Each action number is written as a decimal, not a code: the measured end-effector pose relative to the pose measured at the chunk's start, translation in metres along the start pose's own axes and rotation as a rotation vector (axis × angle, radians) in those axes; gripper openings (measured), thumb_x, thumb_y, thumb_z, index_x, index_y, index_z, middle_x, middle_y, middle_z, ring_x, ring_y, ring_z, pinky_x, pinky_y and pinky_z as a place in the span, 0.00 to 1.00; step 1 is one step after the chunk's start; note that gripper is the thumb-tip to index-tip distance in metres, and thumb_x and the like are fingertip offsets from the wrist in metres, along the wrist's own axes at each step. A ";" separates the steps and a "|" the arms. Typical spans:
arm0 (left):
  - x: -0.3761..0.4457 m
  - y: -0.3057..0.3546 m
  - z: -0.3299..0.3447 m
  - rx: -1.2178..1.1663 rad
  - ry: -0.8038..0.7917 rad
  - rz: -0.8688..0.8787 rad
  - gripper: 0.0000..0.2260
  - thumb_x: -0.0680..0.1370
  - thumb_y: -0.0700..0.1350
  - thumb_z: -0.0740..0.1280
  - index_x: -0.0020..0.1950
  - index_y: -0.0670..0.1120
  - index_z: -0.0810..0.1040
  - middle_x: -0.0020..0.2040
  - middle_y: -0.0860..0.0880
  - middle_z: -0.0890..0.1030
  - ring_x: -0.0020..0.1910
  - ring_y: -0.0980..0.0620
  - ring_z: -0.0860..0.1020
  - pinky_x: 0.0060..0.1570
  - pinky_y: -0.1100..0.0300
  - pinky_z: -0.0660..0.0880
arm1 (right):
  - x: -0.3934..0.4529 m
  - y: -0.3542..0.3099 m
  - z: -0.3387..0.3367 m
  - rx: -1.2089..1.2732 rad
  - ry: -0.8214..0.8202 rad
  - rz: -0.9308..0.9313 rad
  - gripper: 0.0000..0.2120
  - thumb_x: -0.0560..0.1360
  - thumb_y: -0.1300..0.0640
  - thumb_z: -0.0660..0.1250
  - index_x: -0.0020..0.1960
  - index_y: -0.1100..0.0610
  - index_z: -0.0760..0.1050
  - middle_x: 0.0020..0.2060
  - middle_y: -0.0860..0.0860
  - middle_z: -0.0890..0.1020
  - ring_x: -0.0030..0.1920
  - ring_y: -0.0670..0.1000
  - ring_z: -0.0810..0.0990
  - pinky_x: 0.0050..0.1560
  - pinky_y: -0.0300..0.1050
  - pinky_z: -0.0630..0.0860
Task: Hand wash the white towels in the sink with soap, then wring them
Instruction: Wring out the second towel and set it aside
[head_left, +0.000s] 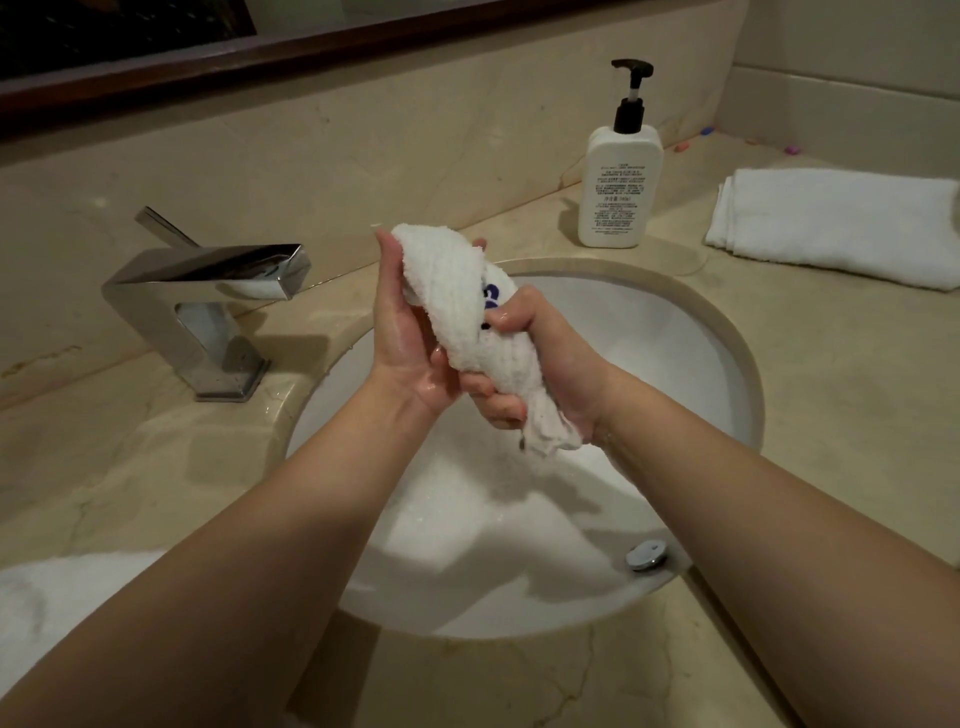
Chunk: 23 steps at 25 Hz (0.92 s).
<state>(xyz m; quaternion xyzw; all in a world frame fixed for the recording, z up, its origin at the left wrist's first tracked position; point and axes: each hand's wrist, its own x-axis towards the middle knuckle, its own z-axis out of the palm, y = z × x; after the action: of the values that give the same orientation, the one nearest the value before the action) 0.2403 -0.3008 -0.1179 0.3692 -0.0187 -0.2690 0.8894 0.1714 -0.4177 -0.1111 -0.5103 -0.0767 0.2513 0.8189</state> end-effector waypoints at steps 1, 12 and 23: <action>-0.001 0.003 -0.001 -0.045 -0.037 0.017 0.32 0.74 0.71 0.61 0.56 0.43 0.78 0.56 0.40 0.80 0.60 0.41 0.80 0.64 0.44 0.76 | -0.001 0.000 -0.002 0.059 -0.081 0.068 0.21 0.63 0.47 0.68 0.46 0.64 0.78 0.26 0.54 0.73 0.19 0.48 0.68 0.21 0.34 0.66; 0.010 0.008 0.005 0.322 0.379 0.071 0.12 0.79 0.50 0.69 0.50 0.41 0.78 0.33 0.47 0.80 0.32 0.51 0.80 0.35 0.59 0.79 | 0.001 0.013 -0.002 -0.287 0.364 0.086 0.18 0.76 0.44 0.71 0.52 0.58 0.74 0.34 0.54 0.76 0.27 0.48 0.70 0.25 0.39 0.68; 0.005 0.001 -0.003 0.023 -0.151 0.035 0.32 0.61 0.58 0.81 0.54 0.39 0.77 0.46 0.41 0.80 0.46 0.42 0.82 0.53 0.43 0.80 | -0.007 0.003 -0.013 0.345 -0.194 0.218 0.23 0.64 0.47 0.76 0.48 0.62 0.74 0.27 0.55 0.74 0.20 0.48 0.72 0.18 0.34 0.67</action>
<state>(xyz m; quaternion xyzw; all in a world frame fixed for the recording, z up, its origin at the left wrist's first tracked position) 0.2458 -0.3009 -0.1207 0.3577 -0.0952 -0.2801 0.8857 0.1693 -0.4300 -0.1192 -0.3413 -0.0552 0.3957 0.8508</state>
